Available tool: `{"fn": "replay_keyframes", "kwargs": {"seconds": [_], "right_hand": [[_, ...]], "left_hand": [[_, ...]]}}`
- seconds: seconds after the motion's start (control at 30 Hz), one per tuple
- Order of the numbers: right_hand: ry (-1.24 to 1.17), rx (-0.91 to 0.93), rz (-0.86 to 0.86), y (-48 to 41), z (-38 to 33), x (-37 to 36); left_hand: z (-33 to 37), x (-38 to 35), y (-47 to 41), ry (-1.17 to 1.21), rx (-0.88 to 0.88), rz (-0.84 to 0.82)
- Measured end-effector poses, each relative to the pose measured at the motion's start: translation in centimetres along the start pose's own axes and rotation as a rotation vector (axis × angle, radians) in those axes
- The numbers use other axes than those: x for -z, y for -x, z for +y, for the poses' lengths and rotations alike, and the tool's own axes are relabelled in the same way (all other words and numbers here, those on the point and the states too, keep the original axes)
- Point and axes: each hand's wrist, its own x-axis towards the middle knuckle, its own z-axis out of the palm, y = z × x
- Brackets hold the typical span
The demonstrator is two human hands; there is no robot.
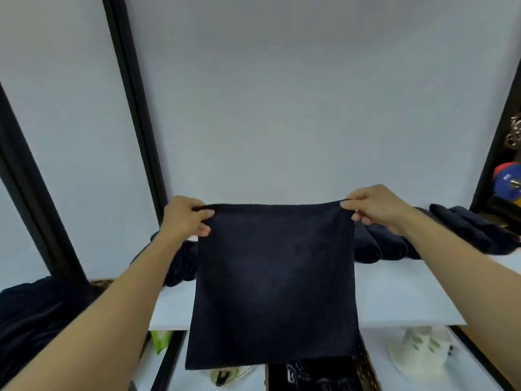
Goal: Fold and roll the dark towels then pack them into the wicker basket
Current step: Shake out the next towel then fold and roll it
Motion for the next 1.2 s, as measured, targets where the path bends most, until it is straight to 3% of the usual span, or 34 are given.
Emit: {"fn": "replay_keyframes", "kwargs": {"seconds": [0.1,0.2,0.37,0.6,0.77,0.97,1.1,1.2], "right_hand": [[0.161,-0.062,-0.043,-4.3,4.6,-4.3],[0.399,-0.090,-0.100,-8.3,8.9,-8.4],[0.727,-0.036,-0.188,-12.1,12.7,-13.3],[0.648,-0.115,-0.165,-15.9,11.8,-12.2],[0.675,-0.201,-0.070,-17.3,12.3,-12.3],[0.695,-0.281,-0.015,-18.9,12.6,-13.6],[0.757,-0.254,0.025,-18.8,13.5,-14.4],[0.792,-0.112,0.102,-17.4,12.9,-14.4]], "left_hand": [[-6.1,-3.8,-3.1,-0.141,0.145,-0.078],[-11.1,-7.0,-5.7,-0.366,0.151,-0.151],[-14.3,-9.4,-7.8,-0.542,0.143,-0.183],[-12.3,-10.1,-12.0,-0.478,-0.014,-0.243],[-13.3,-10.6,-14.0,-0.680,0.022,-0.233],[-12.7,-11.9,-17.1,-0.742,0.104,-0.327],[-14.3,-12.9,-17.8,-0.800,0.041,-0.216],[-14.4,-13.5,-16.5,-0.758,-0.032,-0.097]]}}
